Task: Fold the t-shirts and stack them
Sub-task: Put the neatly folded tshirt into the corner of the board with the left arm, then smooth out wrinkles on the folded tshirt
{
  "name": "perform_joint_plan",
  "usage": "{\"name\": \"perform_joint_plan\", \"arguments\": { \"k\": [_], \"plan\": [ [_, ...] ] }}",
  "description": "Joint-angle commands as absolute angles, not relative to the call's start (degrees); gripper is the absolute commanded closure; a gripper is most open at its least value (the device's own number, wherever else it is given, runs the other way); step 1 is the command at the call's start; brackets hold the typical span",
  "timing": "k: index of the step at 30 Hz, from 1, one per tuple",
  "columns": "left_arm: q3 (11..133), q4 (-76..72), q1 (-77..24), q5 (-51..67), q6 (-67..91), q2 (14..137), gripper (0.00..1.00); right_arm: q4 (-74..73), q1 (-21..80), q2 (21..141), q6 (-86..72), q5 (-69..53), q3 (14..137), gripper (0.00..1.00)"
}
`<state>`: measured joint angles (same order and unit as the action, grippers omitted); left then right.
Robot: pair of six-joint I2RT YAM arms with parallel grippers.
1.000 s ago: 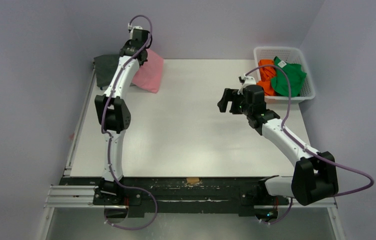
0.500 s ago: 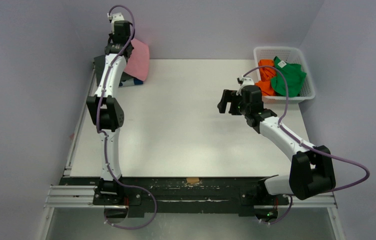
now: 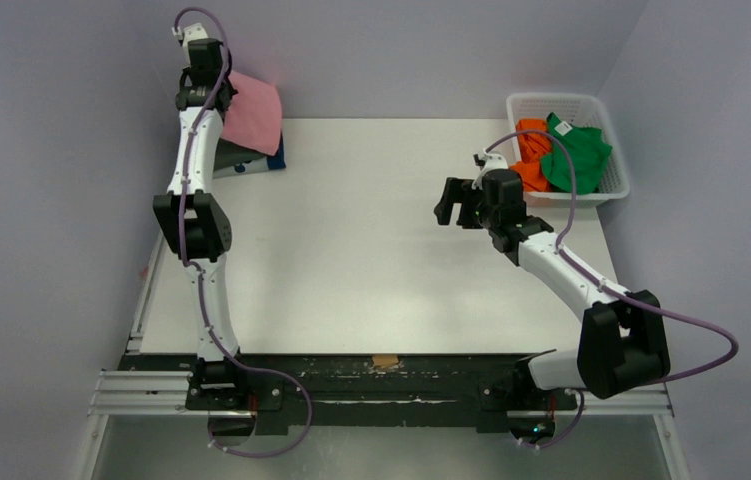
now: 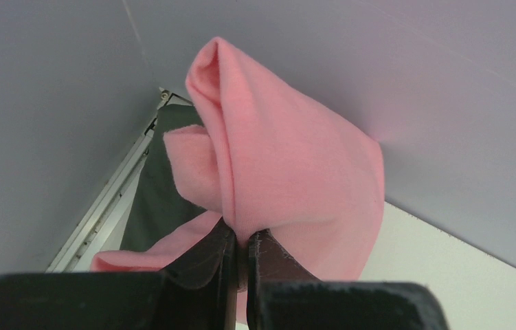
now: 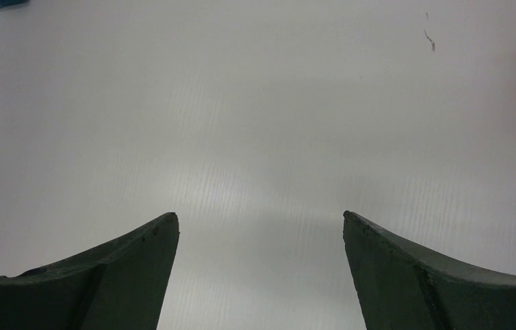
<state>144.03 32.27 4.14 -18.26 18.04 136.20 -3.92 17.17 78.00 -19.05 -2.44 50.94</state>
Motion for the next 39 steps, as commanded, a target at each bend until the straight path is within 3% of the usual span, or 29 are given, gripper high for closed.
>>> {"name": "perform_joint_plan", "arguments": {
  "k": [1,16,19,22,23,26,28,29,39],
  "plan": [
    [145.48,29.61,5.05,-15.28,19.96,134.67,1.00,-4.10,16.81,79.15,-18.60,-1.17,54.15,0.12],
    [143.44,28.37,10.46,-14.10,22.68,138.74,1.00,-7.89,16.87,82.03,-17.81,-0.08,57.53,0.12],
    [143.05,27.04,11.01,-14.46,22.33,139.57,0.90,-8.34,16.87,82.73,-17.56,-0.01,58.12,0.12],
    [143.19,27.45,11.37,-16.46,23.01,139.92,0.90,-8.89,16.87,83.15,-17.34,-0.07,58.62,0.12],
    [143.24,28.12,11.47,-18.06,23.67,139.73,0.85,-8.96,16.88,83.17,-17.32,-0.06,58.58,0.12],
    [142.31,29.95,11.92,-22.89,25.99,138.16,0.50,-9.34,16.88,82.98,-17.09,1.32,58.38,0.12],
    [141.79,30.53,12.10,-24.10,27.15,136.71,0.12,-9.38,16.87,82.73,-17.05,2.01,58.24,0.12],
    [141.85,31.33,12.12,-24.43,27.62,136.07,0.01,-9.36,16.87,82.65,-17.05,2.33,58.19,0.12],
    [140.70,29.12,11.07,-4.26,28.14,132.81,0.00,-7.77,16.80,81.77,-17.85,3.44,57.05,0.11]
  ]
}}
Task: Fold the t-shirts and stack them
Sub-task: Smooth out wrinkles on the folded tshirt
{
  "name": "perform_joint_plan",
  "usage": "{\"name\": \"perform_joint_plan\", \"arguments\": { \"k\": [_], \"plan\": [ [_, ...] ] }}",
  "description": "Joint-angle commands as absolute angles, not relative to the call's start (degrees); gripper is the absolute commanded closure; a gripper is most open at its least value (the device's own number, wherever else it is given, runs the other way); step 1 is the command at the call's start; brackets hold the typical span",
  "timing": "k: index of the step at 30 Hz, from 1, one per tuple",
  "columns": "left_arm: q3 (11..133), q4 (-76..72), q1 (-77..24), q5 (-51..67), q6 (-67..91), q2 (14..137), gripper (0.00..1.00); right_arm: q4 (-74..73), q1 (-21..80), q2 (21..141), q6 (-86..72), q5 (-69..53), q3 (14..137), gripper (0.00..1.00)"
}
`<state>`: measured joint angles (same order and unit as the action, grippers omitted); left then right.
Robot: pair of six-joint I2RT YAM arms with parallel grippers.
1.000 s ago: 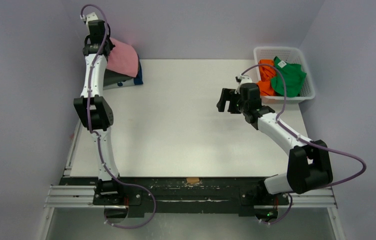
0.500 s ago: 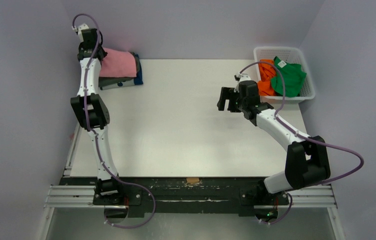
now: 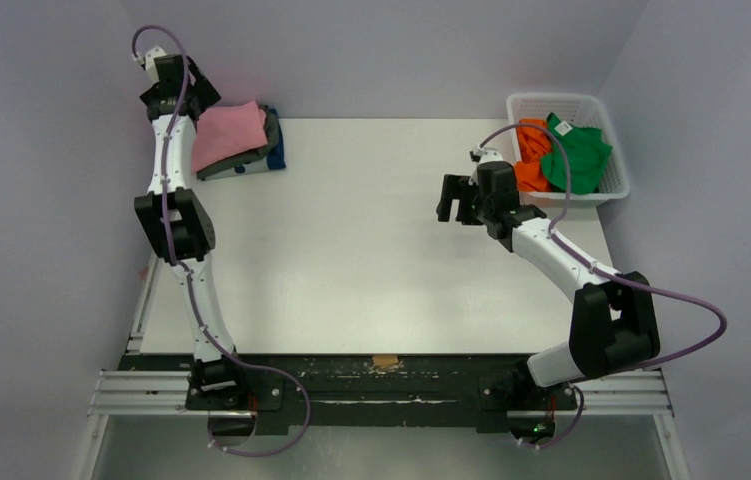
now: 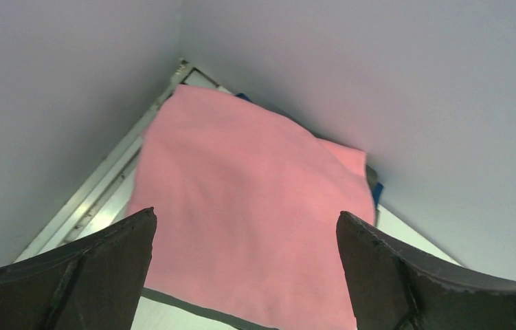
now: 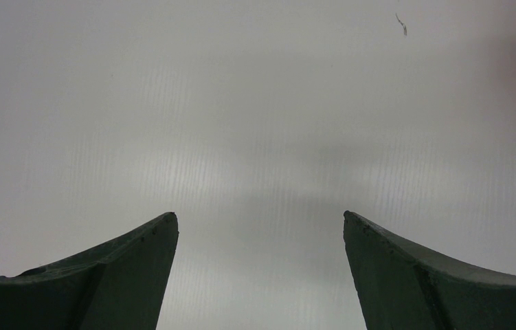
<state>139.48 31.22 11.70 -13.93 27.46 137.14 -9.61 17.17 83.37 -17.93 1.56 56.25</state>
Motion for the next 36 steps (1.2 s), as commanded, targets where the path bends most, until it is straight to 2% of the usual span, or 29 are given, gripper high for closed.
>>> {"name": "perform_joint_plan", "arguments": {
  "k": [1,6,12,25,32,36],
  "plan": [
    [140.88,29.18,10.73,-2.81,27.98,132.96,0.00,-7.52,16.72,81.59,-18.23,3.71,56.73,0.11],
    [139.53,28.49,8.85,2.51,29.26,134.38,0.00,-6.32,15.21,80.42,-20.44,2.27,54.76,0.10],
    [134.16,19.90,7.81,18.53,41.82,138.92,0.00,-6.12,14.55,80.19,-21.01,1.32,54.10,0.09],
    [138.10,16.45,3.90,21.77,57.37,151.15,0.00,-5.93,14.24,81.22,-21.01,1.09,53.40,0.09],
    [139.22,17.70,2.56,20.93,58.79,152.99,0.00,-5.70,13.90,80.88,-20.43,1.36,53.41,0.09],
    [139.54,18.16,2.29,20.98,57.01,149.82,0.00,-4.58,13.48,79.89,-20.58,1.65,52.85,0.09]
  ]
}}
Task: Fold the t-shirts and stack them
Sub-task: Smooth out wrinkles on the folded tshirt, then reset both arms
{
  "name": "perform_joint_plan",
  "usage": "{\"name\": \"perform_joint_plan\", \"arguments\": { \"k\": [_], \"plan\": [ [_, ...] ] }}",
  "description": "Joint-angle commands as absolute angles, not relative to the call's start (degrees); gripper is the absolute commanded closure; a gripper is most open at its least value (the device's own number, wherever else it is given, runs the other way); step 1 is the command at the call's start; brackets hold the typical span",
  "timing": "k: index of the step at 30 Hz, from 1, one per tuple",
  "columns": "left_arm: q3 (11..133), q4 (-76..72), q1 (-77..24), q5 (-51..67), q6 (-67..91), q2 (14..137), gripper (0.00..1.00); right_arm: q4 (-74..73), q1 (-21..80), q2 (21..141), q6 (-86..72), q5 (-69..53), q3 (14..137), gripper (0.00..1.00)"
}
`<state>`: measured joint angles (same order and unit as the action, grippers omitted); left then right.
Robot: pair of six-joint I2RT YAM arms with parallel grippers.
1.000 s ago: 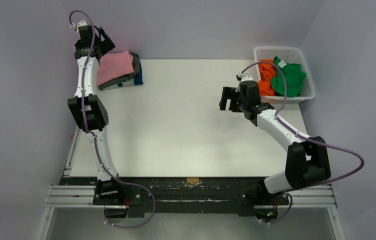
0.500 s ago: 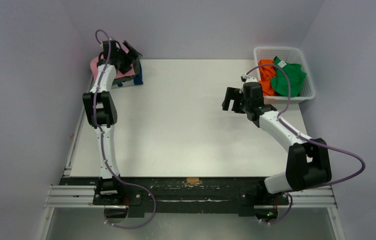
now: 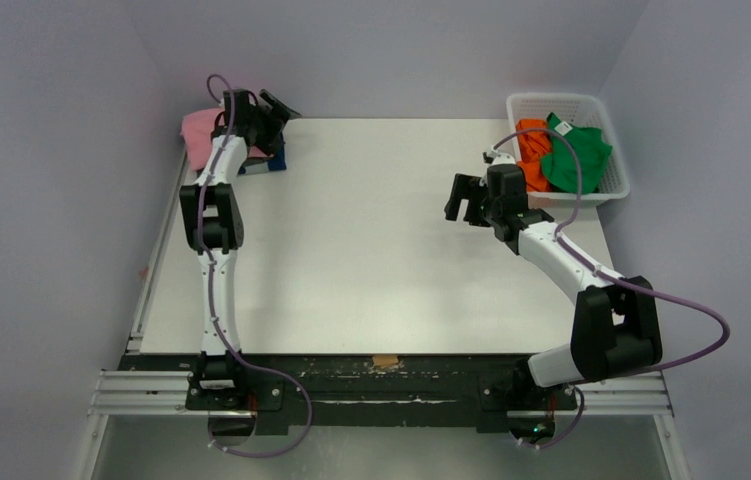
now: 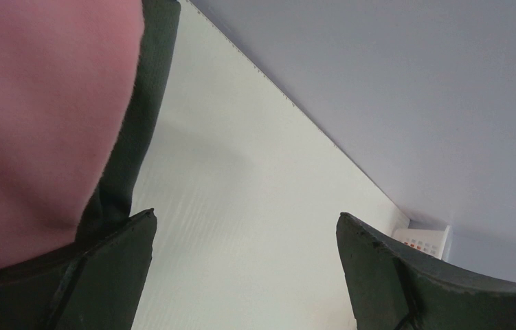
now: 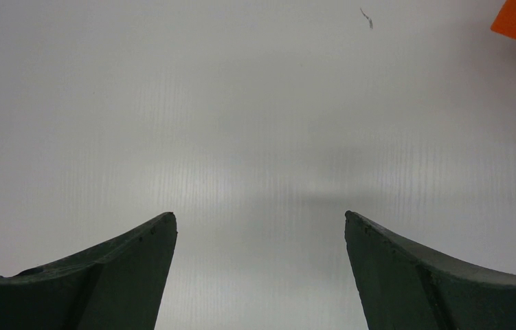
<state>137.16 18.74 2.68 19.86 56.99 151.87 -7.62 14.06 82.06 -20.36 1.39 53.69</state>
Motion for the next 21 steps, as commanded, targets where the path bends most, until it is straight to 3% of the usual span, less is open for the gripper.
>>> {"name": "perform_joint_plan", "arguments": {
  "k": [1,7,10,15,21],
  "plan": [
    [139.42,18.23,1.94,20.68,56.43,148.45,0.00,-4.19,13.31,79.63,-20.93,1.78,52.64,0.09],
    [137.90,24.00,-3.51,20.79,44.37,136.97,0.00,-3.88,10.58,77.92,-25.46,6.58,50.98,0.07],
    [130.27,28.61,-6.71,16.80,35.45,127.17,0.00,-5.15,6.59,76.69,-29.75,9.83,49.14,0.03],
    [103.88,26.70,-9.91,6.59,26.50,105.48,0.00,-5.30,0.45,74.10,-32.21,12.08,46.01,0.01],
    [71.44,20.16,-9.73,-5.73,26.85,82.53,0.00,-4.88,0.18,71.21,-30.26,16.31,45.10,0.01]
  ]
}}
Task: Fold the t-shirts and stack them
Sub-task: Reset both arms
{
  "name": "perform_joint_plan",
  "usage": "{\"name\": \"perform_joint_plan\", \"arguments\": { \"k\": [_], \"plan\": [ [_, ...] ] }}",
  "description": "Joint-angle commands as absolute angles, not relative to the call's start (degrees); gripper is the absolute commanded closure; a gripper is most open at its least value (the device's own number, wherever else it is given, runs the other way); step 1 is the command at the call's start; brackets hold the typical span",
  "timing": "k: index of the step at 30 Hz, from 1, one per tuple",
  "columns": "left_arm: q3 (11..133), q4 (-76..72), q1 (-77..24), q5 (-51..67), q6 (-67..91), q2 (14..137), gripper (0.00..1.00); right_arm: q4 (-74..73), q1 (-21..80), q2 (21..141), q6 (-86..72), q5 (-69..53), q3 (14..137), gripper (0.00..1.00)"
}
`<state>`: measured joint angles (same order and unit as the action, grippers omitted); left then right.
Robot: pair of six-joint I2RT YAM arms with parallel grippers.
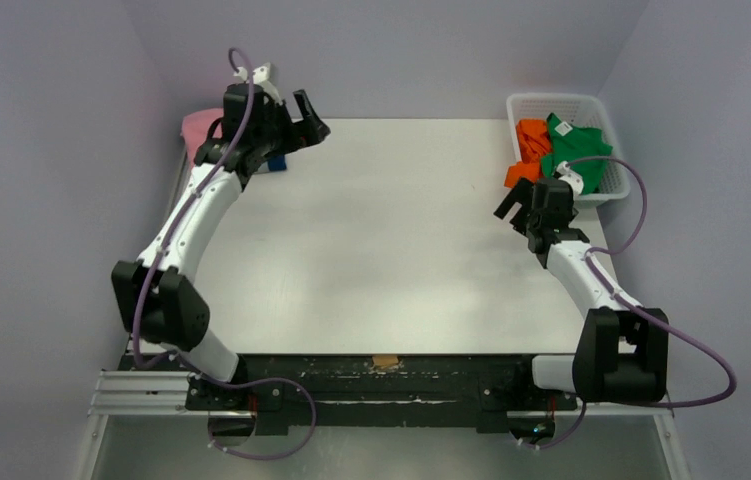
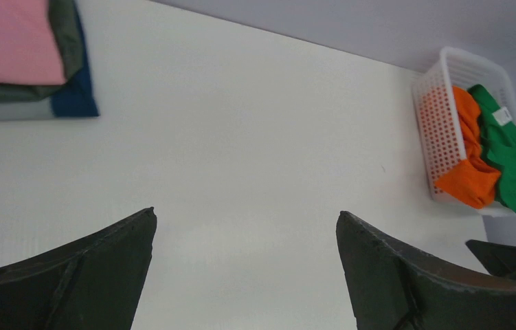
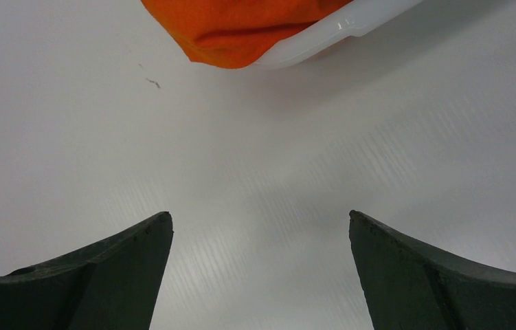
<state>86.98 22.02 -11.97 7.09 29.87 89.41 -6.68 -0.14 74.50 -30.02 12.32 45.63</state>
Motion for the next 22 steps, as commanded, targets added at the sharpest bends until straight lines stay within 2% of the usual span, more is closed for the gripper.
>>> {"name": "perform_joint_plan", "arguments": {
  "k": [1,5,9,12,22],
  "plan": [
    [67.39,19.41,-9.69,-8.02,27.73,79.09,0.00,-4.09,0.18,70.45,-30.12,16.42,44.48,0.01],
    [51.00,13.15,-9.67,-14.24,30.30,67.30,0.00,0.99,0.18,66.68,-30.28,17.69,40.51,0.01],
    [43.35,12.27,-9.68,-20.74,29.79,60.30,0.00,3.25,0.15,65.05,-30.19,19.24,38.71,0.01],
    [43.15,13.15,-9.68,-24.24,28.02,58.61,0.00,3.38,0.18,65.44,-30.74,20.13,38.58,0.01],
    [45.78,12.63,-9.67,-24.36,24.25,58.53,0.00,1.18,0.18,67.79,-31.20,21.01,39.62,0.01]
  ]
}}
